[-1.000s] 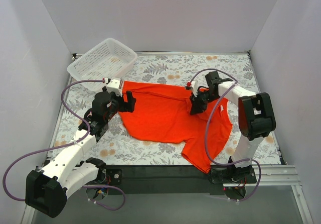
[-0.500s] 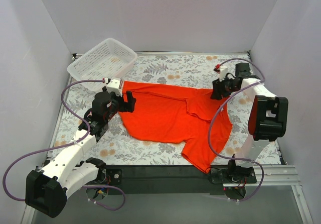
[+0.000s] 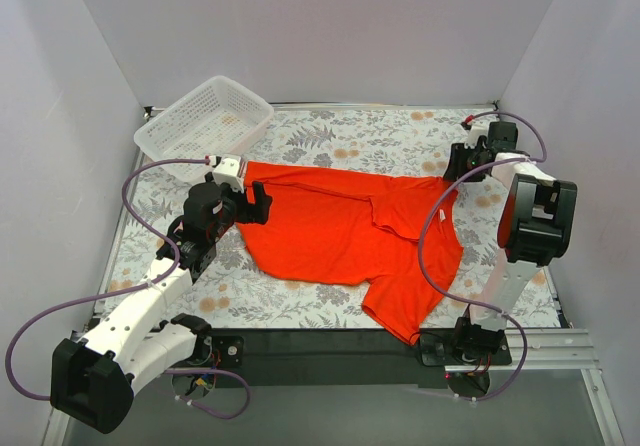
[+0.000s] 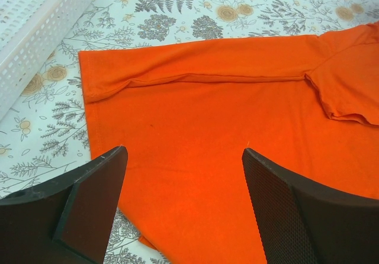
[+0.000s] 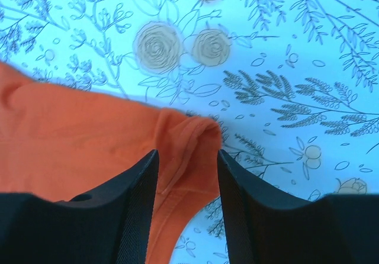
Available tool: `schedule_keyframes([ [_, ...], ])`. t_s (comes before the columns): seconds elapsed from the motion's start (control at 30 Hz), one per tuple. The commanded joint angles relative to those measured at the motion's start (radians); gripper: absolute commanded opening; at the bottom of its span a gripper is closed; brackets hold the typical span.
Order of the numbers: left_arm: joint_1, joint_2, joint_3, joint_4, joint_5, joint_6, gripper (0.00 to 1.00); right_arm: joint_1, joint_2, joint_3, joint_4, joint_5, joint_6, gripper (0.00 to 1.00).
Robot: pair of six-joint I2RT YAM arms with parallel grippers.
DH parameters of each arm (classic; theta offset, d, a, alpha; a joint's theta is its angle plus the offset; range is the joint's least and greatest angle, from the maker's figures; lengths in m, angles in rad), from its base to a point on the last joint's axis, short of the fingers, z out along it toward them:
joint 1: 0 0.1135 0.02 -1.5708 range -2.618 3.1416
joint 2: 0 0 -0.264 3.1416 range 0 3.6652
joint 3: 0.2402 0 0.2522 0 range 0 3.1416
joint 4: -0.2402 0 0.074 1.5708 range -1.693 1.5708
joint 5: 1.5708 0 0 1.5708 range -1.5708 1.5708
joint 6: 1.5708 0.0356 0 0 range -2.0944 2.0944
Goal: Fold and stack the t-shirts
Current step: Fold the tshirt
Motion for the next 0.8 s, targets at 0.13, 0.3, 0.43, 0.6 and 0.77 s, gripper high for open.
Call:
schedule_keyframes([
  [0.13, -0.002, 0.062, 0.018, 0.045, 0.063, -0.023, 0.71, -0.015, 0.045, 0.061, 0.05, -0.014, 0.07, 0.36],
  [0.3, -0.003, 0.275, 0.171, 0.095, 0.123, -0.135, 0.64, -0.029, 0.057, 0.05, 0.052, -0.052, 0.085, 0.29],
  [0.43, -0.008, 0.567, 0.346, 0.086, 0.027, -0.192, 0.58, -0.034, 0.066, 0.053, 0.05, -0.081, 0.096, 0.28],
  [0.6, -0.01, 0.79, 0.511, 0.059, -0.099, -0.26, 0.43, -0.034, 0.074, 0.056, 0.052, -0.103, 0.105, 0.25],
  [0.77, -0.01, 0.907, 0.596, 0.059, -0.226, -0.266, 0.37, -0.035, 0.071, 0.059, 0.052, -0.117, 0.113, 0.23],
])
